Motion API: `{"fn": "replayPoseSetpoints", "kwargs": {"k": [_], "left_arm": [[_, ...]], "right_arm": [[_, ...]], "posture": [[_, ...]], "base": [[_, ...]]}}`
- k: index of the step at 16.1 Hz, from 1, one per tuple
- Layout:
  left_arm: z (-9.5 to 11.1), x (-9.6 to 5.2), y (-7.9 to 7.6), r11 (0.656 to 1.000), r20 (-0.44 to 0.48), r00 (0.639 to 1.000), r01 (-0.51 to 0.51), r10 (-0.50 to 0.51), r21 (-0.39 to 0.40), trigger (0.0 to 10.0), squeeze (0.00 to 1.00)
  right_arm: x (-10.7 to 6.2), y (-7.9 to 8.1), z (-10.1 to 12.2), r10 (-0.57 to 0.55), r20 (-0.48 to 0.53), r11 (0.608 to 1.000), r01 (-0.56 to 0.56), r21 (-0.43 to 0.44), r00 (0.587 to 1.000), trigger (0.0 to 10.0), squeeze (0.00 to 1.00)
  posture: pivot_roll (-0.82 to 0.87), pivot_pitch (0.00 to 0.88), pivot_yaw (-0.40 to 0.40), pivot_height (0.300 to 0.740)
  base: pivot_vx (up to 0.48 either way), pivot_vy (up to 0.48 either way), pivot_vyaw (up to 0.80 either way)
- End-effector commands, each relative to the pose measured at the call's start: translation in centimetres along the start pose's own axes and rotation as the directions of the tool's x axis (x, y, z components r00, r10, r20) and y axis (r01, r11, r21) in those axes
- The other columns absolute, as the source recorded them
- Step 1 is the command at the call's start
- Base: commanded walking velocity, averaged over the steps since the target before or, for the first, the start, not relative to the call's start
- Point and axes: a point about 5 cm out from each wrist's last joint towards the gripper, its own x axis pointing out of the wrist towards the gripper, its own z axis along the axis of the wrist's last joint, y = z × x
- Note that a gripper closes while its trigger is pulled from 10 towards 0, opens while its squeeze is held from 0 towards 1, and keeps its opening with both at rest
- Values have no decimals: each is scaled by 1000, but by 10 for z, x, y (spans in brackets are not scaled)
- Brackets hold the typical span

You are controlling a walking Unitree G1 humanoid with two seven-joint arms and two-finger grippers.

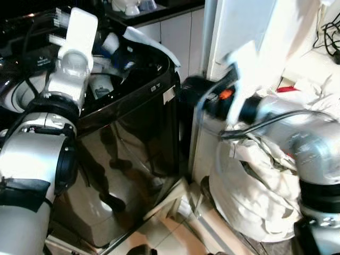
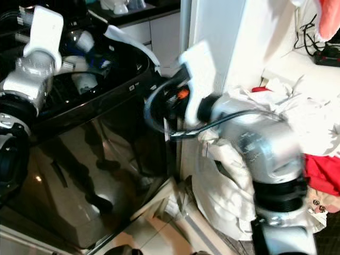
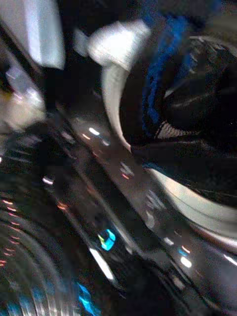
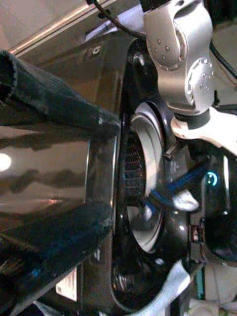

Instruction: Clothes washing

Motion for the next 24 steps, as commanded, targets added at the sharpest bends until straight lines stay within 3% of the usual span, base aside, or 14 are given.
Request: {"fn": "replayPoseSetpoints", "kwargs": {"k": [1,2,3,4,5,6,9,14,18,19,21,24], "left_arm": [[-9,1,10,998,-35,998,-59,60,28,10000,0],[-12,0,11,997,-43,996,-72,74,34,10000,0],[-18,0,8,997,-69,996,-54,50,-57,10000,0],[-22,-1,-2,971,-86,996,18,-40,-240,10000,0],[-22,-1,-4,970,-82,995,33,-55,-243,10000,0],[-22,-1,-7,967,-77,994,59,-81,-249,10000,1000],[-21,-2,-12,955,-92,988,91,-121,-281,10000,1000],[-28,-1,3,993,-149,988,7,-26,-122,10000,1000],[-15,1,24,991,-63,989,-132,132,0,10000,1000],[-13,1,25,991,-51,989,-135,135,15,10000,0],[-31,-1,7,999,-156,988,2,-9,-49,10000,0],[-46,-3,9,989,-228,974,-43,10,-140,10000,0]], "right_arm": [[1,8,0,3,-3,1000,-3,-15,1000,10000,0],[2,11,-1,4,0,1000,-4,-7,1000,10000,0],[4,14,-2,-17,9,1000,17,3,1000,10000,0],[8,19,-2,-26,14,1000,26,13,1000,10000,0],[8,20,-2,-25,14,1000,25,14,1000,10000,0],[8,22,-3,-24,10,1000,24,15,1000,10000,0],[9,27,-6,-33,-14,999,33,17,999,10000,0],[6,29,-9,-76,-28,997,77,16,997,10000,0],[4,24,-7,-127,-14,992,127,25,992,10000,0],[4,23,-7,-132,-13,991,132,27,991,10000,0],[7,26,-10,-112,-31,993,112,24,993,10000,0],[7,27,-10,-106,-43,994,107,20,993,10000,0]], "posture": [[-154,0,117,740],[-158,0,119,740],[-179,0,127,740],[-191,0,131,740],[-200,0,131,740],[-211,0,131,740],[-219,0,134,740],[-242,0,161,740],[-240,0,165,740],[-235,0,162,740],[-230,0,158,740],[-231,0,155,740]], "base": [[0,0,0],[0,0,0],[0,0,0],[0,0,0],[0,0,0],[0,0,0],[0,0,0],[0,0,0],[0,0,0],[0,0,0],[0,0,0],[0,0,0]]}}
